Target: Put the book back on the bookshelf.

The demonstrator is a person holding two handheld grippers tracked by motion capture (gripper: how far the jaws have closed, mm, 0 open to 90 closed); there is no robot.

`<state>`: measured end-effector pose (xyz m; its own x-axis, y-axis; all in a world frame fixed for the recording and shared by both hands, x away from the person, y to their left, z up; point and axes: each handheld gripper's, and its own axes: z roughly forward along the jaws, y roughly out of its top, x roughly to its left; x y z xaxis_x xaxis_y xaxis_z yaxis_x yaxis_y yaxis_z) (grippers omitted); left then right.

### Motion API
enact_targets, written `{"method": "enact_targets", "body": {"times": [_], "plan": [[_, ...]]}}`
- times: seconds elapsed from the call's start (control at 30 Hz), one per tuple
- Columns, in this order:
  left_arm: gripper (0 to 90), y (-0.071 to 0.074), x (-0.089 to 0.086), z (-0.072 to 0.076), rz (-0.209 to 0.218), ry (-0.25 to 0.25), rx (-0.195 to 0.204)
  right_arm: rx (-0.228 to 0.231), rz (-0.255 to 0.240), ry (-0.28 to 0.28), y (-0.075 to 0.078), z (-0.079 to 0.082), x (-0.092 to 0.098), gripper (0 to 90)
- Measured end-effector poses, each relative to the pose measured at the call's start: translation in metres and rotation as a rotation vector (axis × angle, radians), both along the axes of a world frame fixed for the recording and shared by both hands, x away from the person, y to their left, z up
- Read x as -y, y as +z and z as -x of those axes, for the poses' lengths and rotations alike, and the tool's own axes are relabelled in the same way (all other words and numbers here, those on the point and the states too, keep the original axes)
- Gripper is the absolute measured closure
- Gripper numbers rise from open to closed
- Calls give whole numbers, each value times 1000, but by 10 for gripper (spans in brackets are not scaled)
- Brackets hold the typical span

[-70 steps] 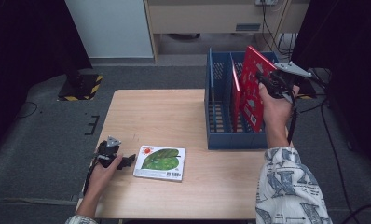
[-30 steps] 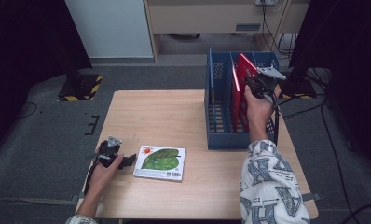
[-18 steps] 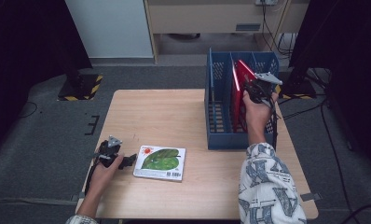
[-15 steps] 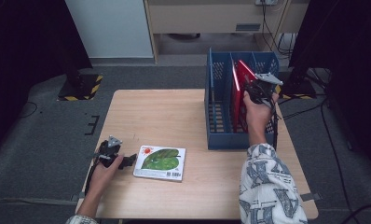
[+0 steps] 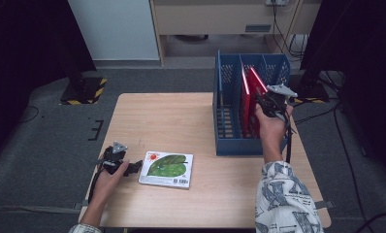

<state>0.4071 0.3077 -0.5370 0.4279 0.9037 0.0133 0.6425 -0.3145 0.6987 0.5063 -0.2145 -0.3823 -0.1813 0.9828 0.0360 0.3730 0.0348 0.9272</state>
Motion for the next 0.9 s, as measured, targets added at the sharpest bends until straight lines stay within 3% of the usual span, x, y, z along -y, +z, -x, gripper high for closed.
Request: {"method": "enact_targets", "body": {"times": [0.9], "plan": [[2, 0, 1, 0, 2, 1, -1, -3, 3, 5, 3, 20, -1, 761]]}}
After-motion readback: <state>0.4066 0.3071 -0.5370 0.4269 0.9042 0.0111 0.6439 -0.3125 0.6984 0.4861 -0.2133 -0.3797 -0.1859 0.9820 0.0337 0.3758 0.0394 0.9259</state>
